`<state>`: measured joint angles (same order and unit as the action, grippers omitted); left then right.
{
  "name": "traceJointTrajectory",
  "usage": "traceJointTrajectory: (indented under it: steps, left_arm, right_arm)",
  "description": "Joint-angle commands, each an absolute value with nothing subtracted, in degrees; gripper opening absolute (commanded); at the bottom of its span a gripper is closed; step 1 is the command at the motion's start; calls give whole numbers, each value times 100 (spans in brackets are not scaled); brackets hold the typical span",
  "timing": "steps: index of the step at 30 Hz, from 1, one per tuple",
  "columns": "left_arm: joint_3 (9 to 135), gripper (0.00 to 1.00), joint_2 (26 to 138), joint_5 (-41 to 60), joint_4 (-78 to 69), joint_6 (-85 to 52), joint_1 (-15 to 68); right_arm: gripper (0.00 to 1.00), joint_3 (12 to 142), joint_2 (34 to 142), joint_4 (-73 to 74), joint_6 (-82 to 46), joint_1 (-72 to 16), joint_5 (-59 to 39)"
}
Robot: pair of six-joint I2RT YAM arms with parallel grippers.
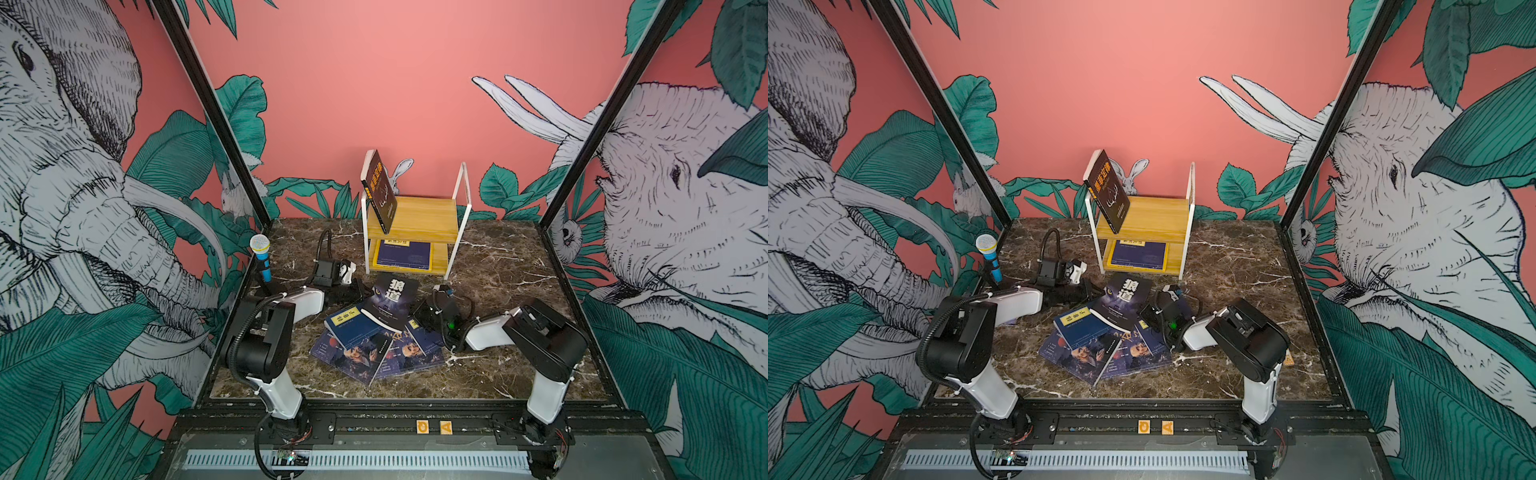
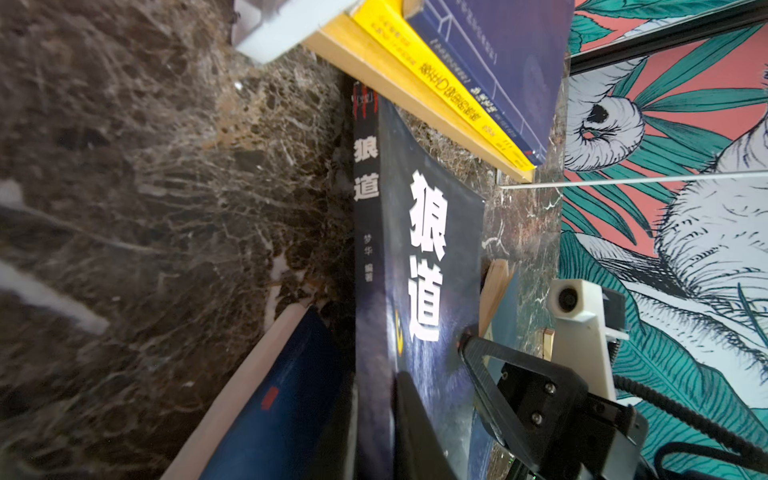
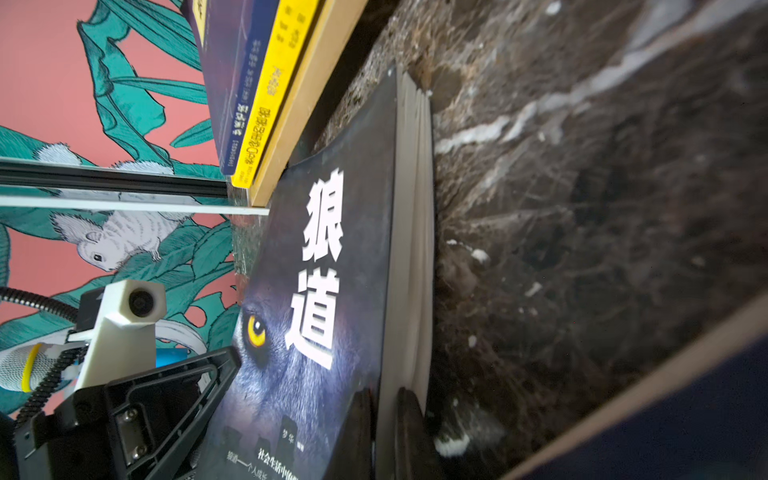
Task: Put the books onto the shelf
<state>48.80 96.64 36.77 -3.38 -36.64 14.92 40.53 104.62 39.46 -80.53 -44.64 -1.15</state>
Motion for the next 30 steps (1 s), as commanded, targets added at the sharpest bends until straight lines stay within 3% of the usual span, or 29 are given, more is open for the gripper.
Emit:
traceJointTrajectory:
  steps: [1, 6, 13, 17, 25, 30]
  left_arm:
    - [4822, 10, 9394, 4235, -547, -3720, 1670]
    - [4713, 0, 9178, 4259, -529, -3828, 1721]
    - [4238, 0, 8207, 4012, -511, -3904, 1749]
    - [3981, 0, 7447, 3870, -273, -3869, 1749]
    - [3808, 0, 6085, 3992, 497, -3832, 1379]
    - [3477, 0, 5217, 4119, 418, -4080, 785]
  right_arm:
    - [0, 4161, 10186, 4131, -8105, -4719, -507]
    - [0, 4140, 10130, 4207, -8131, -4811, -474]
    - [1, 3945, 9775, 3987, -7997, -4852, -385]
    - [29, 3755, 9515, 3929, -7944, -4859, -293]
    - [41, 3927, 8403, 2372, -6886, -4978, 116]
    - [54, 4338, 7775, 1355, -5863, -5175, 670]
